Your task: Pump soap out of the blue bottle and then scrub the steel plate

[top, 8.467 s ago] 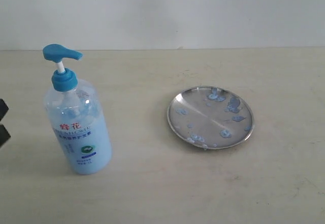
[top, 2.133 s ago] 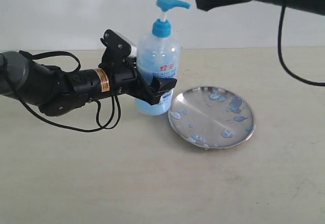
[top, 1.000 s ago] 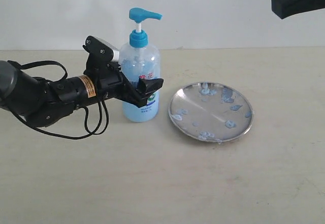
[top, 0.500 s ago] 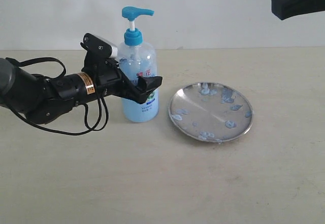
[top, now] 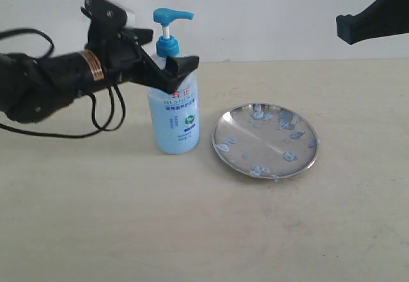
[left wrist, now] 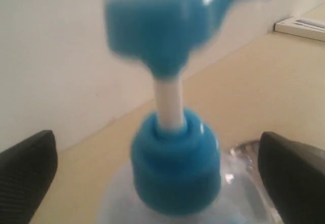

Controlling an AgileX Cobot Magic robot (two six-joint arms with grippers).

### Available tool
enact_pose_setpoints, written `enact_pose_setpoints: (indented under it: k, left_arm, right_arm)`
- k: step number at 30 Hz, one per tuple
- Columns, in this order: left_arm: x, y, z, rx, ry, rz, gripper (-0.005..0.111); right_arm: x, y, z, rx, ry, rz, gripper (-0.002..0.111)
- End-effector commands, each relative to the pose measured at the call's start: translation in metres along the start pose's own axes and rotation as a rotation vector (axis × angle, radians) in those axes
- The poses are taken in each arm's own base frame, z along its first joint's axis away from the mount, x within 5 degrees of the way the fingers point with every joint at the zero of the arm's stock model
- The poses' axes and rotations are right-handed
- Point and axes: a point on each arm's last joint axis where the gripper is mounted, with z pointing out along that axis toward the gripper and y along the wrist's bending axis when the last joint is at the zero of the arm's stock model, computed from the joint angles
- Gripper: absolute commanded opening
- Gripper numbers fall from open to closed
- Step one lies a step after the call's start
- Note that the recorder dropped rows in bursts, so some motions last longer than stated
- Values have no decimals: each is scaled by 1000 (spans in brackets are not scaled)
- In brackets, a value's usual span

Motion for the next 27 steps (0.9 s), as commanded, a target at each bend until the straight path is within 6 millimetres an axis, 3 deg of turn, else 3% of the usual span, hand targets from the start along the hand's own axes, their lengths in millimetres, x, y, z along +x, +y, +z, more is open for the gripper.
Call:
enact_pose_setpoints:
  k: [1, 3, 6, 10, 12, 16, 18, 22, 27]
  left_arm:
    - [-60, 9, -40, -130, 66, 53, 107]
    - [-82, 13, -65, -205, 124, 51, 100]
    - [-108, 16, -110, -327, 236, 51, 70]
    - [-132, 14, -171, -468, 353, 46, 5]
    - [-143, 8, -201, -501, 325, 53, 5]
    - [-172, -21, -258, -444, -100, 52, 4]
    - [-175, -34, -285, -427, -232, 9, 4]
    - [-139, -46, -329, -499, -181, -147, 4]
    - [-85, -60, -341, -498, -155, -233, 4]
  right_arm:
    - [2, 1, 0, -4, 15, 5, 0]
    - [5, 2, 0, -20, 47, 19, 0]
    - [12, 6, -1, -64, 133, 48, 0]
    - [23, 13, -4, -138, 255, 48, 0]
    - [25, 15, -6, -157, 288, 57, 0]
    - [9, 9, -23, -138, 226, 111, 0]
    - [-4, 3, -39, -117, 157, 152, 0]
    - [-29, -6, -83, -101, 33, 251, 0]
    - [-34, -6, -127, -151, 40, 256, 0]
